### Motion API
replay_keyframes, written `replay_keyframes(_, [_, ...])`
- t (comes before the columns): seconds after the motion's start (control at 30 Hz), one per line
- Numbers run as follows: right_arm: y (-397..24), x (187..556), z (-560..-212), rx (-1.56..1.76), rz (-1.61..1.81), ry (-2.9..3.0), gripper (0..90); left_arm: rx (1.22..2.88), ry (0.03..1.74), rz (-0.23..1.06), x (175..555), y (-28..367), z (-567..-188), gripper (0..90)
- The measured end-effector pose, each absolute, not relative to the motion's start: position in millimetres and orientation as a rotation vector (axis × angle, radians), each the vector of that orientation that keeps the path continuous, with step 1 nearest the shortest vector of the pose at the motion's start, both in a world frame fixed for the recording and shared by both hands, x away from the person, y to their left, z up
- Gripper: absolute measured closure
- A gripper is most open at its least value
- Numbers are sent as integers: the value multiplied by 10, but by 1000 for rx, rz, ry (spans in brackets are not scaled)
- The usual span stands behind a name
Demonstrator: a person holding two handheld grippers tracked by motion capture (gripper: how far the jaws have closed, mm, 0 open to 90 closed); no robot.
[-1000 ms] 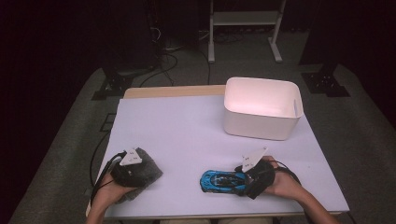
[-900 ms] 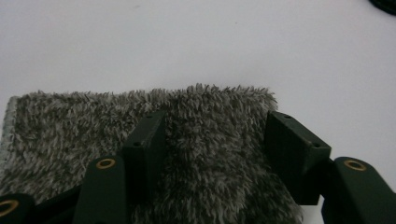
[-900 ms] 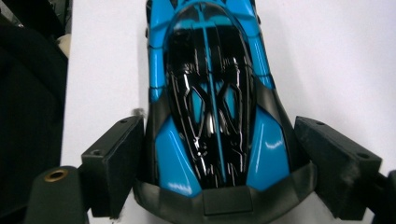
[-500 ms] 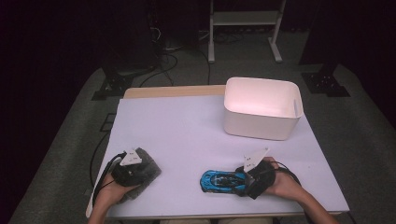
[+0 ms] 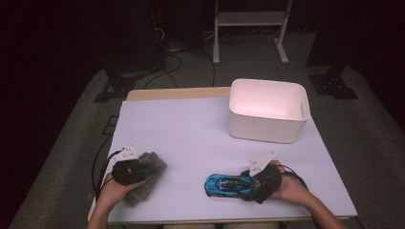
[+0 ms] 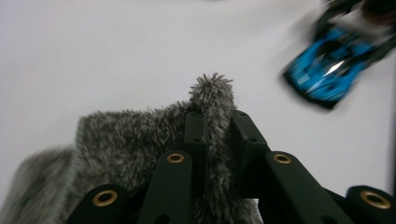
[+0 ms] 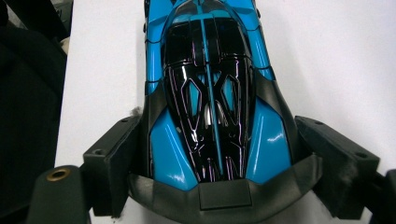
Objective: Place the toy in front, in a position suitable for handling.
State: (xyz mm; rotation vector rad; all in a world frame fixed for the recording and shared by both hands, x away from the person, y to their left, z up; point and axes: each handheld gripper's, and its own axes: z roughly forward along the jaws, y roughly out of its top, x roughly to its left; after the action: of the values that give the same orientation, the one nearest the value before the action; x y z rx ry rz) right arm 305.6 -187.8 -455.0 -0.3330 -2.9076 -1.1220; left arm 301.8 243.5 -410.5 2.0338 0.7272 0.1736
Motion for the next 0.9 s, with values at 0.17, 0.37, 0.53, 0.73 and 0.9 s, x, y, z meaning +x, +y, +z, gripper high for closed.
replay_keyframes(0.17, [-1878, 3053, -4551, -334, -1121, -2909, 181, 2049, 533, 91, 3080, 1872, -3909, 788])
replay_keyframes(0.37, [-1880, 3052, -4553, -331, -1124, -2911, 181, 2129, 363, 19, 3200, 1211, -3897, 787])
replay_keyframes(0.53, [-1884, 3052, -4557, -325, -1130, -2911, 182, 2191, 303, -30, 3232, 866, -4019, 777])
replay_keyframes(0.73, [-1886, 3051, -4559, -323, -1133, -2910, 182, 2281, 264, -58, 3198, 695, -4183, 722])
replay_keyframes(0.9, [-1884, 3047, -4558, -325, -1130, -2913, 183, 2302, 240, -62, 3168, 642, -4265, 628])
